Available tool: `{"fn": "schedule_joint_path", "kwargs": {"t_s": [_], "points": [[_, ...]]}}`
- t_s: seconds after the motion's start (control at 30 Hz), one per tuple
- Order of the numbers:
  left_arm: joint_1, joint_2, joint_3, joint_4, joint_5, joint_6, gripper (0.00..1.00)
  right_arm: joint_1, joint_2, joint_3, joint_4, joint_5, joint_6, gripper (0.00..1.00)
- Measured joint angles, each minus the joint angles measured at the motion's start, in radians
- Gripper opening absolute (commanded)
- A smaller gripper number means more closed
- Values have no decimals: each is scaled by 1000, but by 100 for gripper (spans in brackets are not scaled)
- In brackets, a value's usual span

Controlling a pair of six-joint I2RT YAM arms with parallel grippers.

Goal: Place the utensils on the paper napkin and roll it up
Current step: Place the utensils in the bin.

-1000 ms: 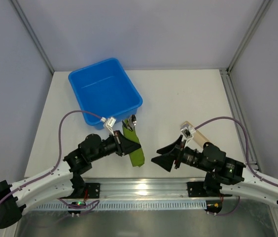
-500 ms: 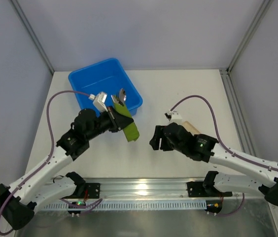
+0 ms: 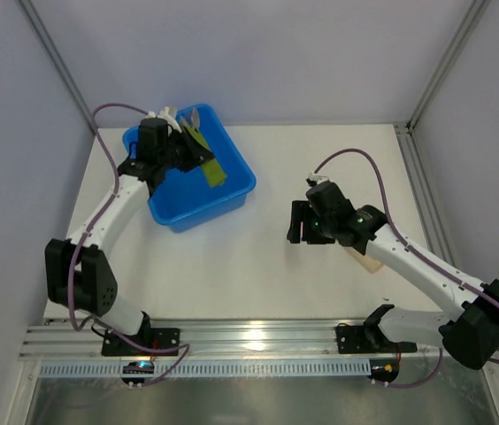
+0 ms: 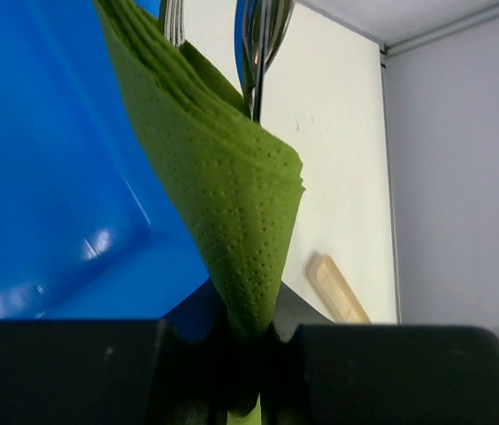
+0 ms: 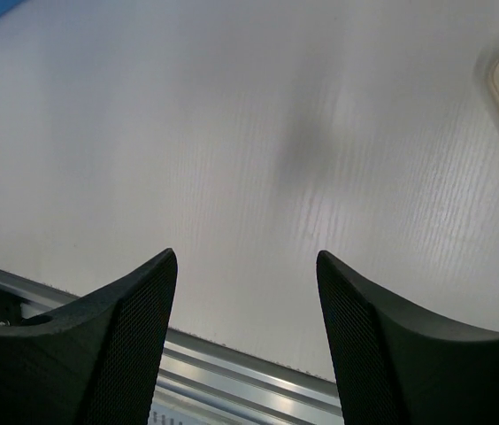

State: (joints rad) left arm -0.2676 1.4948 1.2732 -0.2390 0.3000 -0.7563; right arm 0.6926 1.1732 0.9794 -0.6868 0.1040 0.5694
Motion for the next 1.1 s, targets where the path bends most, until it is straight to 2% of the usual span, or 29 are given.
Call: {"fn": "schedule_joint_path", "kwargs": {"t_s": [0.17,0.37,0.5,0.63,0.77,1.1], "points": [[74,217,169,20,32,29,0,-71,76,89,-94,-113,1,68],[92,467,232,58,43,35,0,-103,156,247,-218,-169,-1,68],[91,592,259,92,66,32,0,-147,167,301,-284,-179,-12,68],[91,710,348,123,107,23,0,-189,183,344,-354,-190,-19,68],[93,790,412,172,143,-2,0,-226,213,415,-395,-197,-34,68],[108,880,420,293,227,-137,0,-286,268,496,-442,-220,-68,68]]}}
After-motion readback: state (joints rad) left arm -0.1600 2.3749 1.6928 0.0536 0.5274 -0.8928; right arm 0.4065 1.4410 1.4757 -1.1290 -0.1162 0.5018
